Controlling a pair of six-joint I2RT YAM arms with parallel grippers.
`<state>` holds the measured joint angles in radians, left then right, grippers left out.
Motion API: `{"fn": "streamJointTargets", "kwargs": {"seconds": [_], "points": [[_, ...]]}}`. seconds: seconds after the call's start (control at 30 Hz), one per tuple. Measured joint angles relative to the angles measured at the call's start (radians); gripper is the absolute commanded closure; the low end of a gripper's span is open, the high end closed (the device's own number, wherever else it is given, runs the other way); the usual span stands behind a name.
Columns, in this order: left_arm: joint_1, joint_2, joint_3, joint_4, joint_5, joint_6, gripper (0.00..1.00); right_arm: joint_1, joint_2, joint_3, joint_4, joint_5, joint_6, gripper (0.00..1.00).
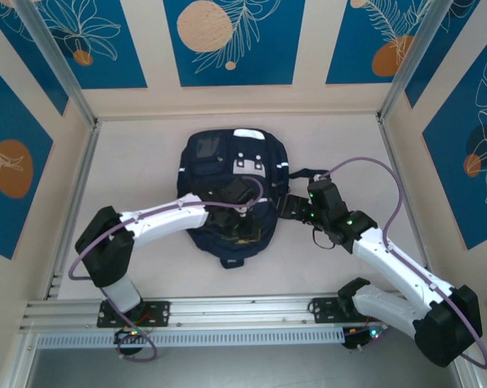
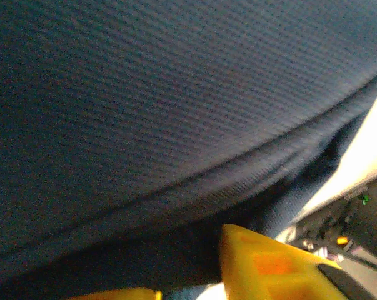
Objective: Pack books, pencil case, and school supplies into a backpack
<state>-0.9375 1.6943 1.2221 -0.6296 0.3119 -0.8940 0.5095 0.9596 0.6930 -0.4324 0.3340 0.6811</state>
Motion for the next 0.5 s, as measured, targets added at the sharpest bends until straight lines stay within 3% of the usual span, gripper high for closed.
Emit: {"fn": "streamJointTargets", "kwargs": {"seconds": [0.17,0.3,0.37,0.5], "points": [[-0.054,0.018,0.031,-0.013,0.074,0.078,0.39,-0.028,-0.018,0.000,-0.004,-0.002,-0.018,0.00],[-0.062,-0.051,0.033,-0.013,0.069,0.151,0.09,-0.033,-0.009,0.001,-0.003,-0.019,-0.047,0.01],[-0.059,-0.120,0.033,-0.013,0.041,0.209,0.00,-0.033,0.000,0.001,-0.003,-0.027,-0.061,0.01],[-0.008,-0.330,-0.007,0.024,-0.042,0.309,0.00,-0.042,0.021,0.001,0.010,-0.055,-0.087,0.02]]}}
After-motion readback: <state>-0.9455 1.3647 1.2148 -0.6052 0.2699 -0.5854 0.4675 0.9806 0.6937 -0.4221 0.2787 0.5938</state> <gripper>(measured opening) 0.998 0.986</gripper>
